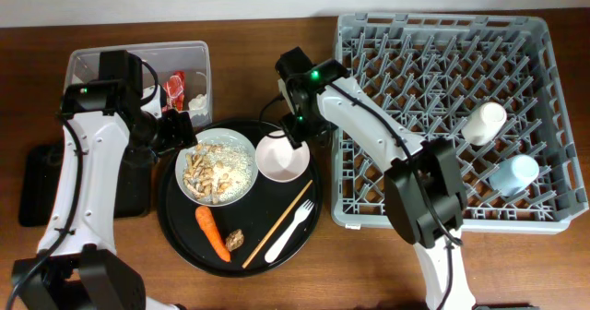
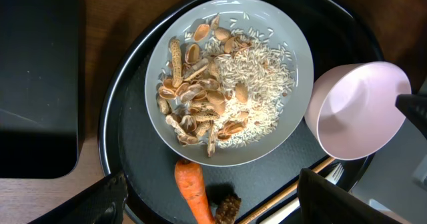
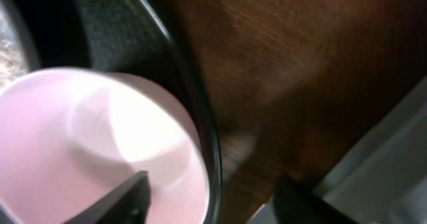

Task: Sort waste into correct bins and load items into the dishwasher rack
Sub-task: 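Move right gripper to the pink bowl and grasp it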

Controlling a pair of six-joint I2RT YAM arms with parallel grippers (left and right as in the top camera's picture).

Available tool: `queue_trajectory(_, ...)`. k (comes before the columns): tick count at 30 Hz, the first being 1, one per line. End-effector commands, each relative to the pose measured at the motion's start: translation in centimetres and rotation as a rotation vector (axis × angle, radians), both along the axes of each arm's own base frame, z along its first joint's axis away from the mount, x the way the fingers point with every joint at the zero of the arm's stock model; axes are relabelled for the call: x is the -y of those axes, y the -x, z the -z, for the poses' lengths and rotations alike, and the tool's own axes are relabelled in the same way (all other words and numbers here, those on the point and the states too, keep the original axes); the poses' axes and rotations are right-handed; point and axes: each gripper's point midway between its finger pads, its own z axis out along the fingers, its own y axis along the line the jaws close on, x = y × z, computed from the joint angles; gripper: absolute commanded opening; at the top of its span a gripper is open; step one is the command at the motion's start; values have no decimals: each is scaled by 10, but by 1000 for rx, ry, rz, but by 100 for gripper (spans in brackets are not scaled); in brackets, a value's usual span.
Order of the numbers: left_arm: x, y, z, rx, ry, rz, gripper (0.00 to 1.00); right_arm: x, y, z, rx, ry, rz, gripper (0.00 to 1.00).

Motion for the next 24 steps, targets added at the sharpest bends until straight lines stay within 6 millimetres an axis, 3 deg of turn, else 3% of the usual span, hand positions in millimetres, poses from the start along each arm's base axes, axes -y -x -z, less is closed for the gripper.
queue_trajectory(1,-1,-1,1,-5,-2,-12,81,2,2,14,-23,29,4,54)
queue_trajectory(8,-1,-1,1,-5,-2,-12,81,2,3,16,-29,31,4,27)
queue_trajectory(14,-1,-1,1,-6,-2,-12,81,6,9,20,-53,44,3,16)
queue_trajectory(18,-1,0,1,-9,-2,-12,81,3,14,21,-76,22,0,15)
queue_trajectory(21,-1,0,1,-9,-2,-12,81,1,14,21,-81,12,0,4)
queue_trajectory(24,-1,0,1,-9,-2,-12,81,1,15,21,-86,11,-1,4)
